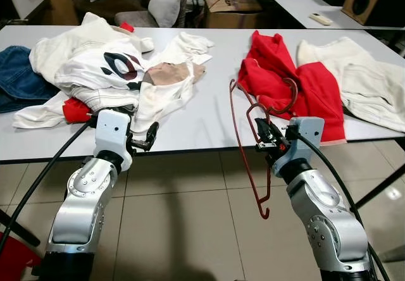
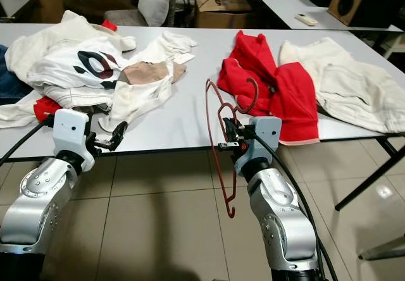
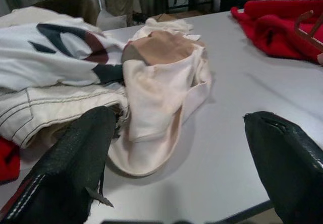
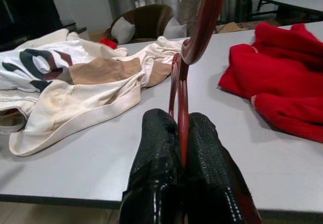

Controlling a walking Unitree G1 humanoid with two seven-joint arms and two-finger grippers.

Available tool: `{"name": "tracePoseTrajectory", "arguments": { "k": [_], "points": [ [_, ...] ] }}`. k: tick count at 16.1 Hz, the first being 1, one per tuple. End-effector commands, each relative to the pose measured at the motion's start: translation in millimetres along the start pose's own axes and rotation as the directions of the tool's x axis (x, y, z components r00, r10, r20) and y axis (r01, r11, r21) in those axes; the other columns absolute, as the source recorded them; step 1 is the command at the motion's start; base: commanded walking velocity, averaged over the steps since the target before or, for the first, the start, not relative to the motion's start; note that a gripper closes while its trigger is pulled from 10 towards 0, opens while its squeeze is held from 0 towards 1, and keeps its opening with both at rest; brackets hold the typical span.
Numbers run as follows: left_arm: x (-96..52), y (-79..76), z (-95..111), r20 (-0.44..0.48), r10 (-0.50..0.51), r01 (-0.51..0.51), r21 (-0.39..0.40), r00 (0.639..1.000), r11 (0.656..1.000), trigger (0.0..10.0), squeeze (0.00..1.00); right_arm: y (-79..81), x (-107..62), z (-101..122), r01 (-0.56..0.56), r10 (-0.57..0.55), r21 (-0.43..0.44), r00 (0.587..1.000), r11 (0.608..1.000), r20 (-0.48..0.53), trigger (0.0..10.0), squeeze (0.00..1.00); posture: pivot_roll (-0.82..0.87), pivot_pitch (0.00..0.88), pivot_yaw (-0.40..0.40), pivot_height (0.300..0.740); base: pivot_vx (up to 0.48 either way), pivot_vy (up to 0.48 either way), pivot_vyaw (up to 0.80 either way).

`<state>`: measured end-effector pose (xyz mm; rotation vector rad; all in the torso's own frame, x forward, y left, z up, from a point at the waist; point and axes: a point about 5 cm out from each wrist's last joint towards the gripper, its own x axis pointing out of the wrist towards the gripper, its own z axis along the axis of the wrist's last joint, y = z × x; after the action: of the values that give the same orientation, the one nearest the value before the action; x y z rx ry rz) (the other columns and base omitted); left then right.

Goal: Hang hanger

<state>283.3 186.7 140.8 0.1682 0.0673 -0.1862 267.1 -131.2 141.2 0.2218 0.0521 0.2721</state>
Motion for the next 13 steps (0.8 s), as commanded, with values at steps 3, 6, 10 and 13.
{"name": "tracePoseTrajectory", "arguments": {
  "k": [3, 6, 10, 13],
  "points": [
    [-3.7, 3.6, -2, -0.012, 0.041, -0.04, 0.012, 0.999, 0.999, 10.0, 0.0, 3.1, 2.9, 2, -0.019, 0.019, 0.001, 1.0, 1.0, 0.006, 10.0, 0.0, -0.04, 0.0, -0.063, 0.74, 0.0, 0.0, 0.0],
    [-3.6, 13.5, -3, -0.02, 0.124, -0.124, -0.017, 0.992, 0.992, 10.0, 0.0, -7.1, 1.2, 4, 0.045, -0.044, -0.027, 0.999, 0.999, 0.024, 10.0, 0.0, -0.04, 0.0, -0.06, 0.74, 0.0, 0.0, 0.0],
    [-4.1, 8.9, -5, -0.026, 0.098, -0.099, -0.032, 0.995, 0.995, 10.0, 0.0, -12.3, -0.4, 6, 0.063, -0.062, -0.026, 0.998, 0.998, 0.03, 10.0, 0.0, -0.05, 0.0, -0.06, 0.74, 0.0, 0.0, 0.0],
    [-4.3, 5.6, -5, -0.031, 0.089, -0.09, -0.036, 0.996, 0.995, 10.0, 0.0, -10.1, -0.6, 5, 0.054, -0.053, -0.021, 0.998, 0.998, 0.027, 10.0, 0.0, -0.05, 0.0, -0.062, 0.74, 0.0, 0.0, 0.0]
  ]
}}
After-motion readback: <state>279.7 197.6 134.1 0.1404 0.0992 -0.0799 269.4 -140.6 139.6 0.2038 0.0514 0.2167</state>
